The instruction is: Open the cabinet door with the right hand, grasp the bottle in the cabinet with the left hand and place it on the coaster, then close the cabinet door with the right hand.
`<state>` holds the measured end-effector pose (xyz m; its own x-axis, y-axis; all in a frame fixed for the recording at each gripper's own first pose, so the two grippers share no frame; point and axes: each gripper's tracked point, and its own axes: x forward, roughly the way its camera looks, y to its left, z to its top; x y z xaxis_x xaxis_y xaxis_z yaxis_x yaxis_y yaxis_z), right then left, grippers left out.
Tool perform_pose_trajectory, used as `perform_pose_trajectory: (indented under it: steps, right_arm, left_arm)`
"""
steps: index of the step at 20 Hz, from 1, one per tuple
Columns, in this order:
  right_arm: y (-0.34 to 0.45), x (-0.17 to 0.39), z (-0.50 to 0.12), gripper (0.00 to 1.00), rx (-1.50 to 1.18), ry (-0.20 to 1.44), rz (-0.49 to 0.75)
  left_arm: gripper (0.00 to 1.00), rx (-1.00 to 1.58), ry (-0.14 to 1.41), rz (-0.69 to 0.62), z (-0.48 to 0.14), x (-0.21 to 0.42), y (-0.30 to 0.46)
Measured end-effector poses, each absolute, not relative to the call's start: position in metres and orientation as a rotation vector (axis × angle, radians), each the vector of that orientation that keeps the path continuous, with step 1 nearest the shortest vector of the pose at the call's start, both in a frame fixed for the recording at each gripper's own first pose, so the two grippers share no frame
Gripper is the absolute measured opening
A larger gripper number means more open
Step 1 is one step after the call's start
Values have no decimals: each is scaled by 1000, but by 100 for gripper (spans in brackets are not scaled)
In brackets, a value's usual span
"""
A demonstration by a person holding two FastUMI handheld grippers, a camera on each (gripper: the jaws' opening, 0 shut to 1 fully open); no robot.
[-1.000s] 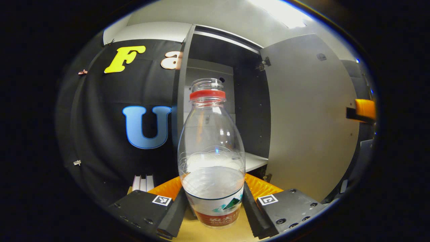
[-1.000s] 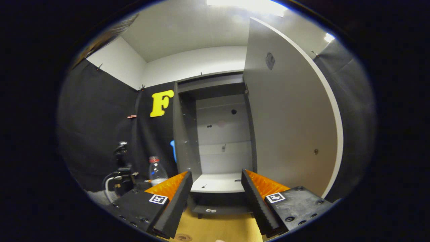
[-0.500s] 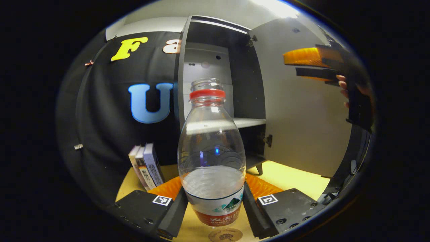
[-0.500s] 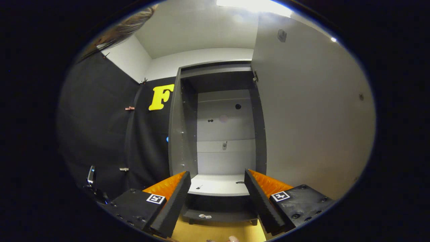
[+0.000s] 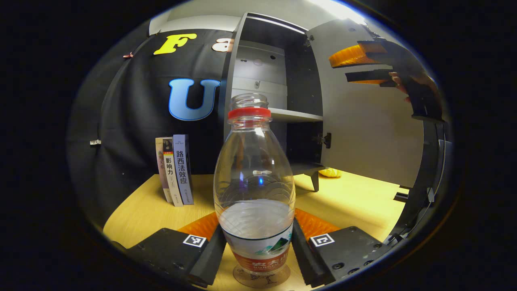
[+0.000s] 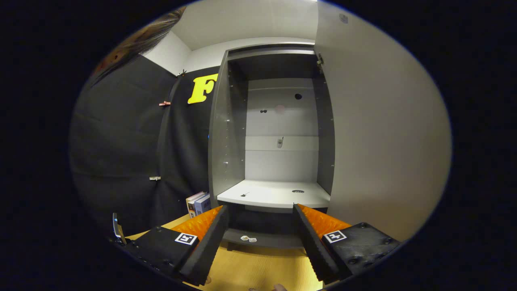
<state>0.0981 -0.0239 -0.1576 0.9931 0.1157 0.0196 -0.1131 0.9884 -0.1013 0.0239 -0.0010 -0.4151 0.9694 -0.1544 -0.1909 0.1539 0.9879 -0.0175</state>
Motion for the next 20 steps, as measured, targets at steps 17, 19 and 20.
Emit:
perform_pose_trajectory:
  steps: [17,19,20]
  right_arm:
    - [16,89,-185,98,-185,68,253]
    - [16,89,-184,98,-188,71,252]
    - [16,88,-183,98,-188,71,253]
  left_arm:
    - [82,13,209,-112,-452,13,11]
    - [83,10,208,-123,-447,14,10]
    - [84,12,206,-126,-443,14,8]
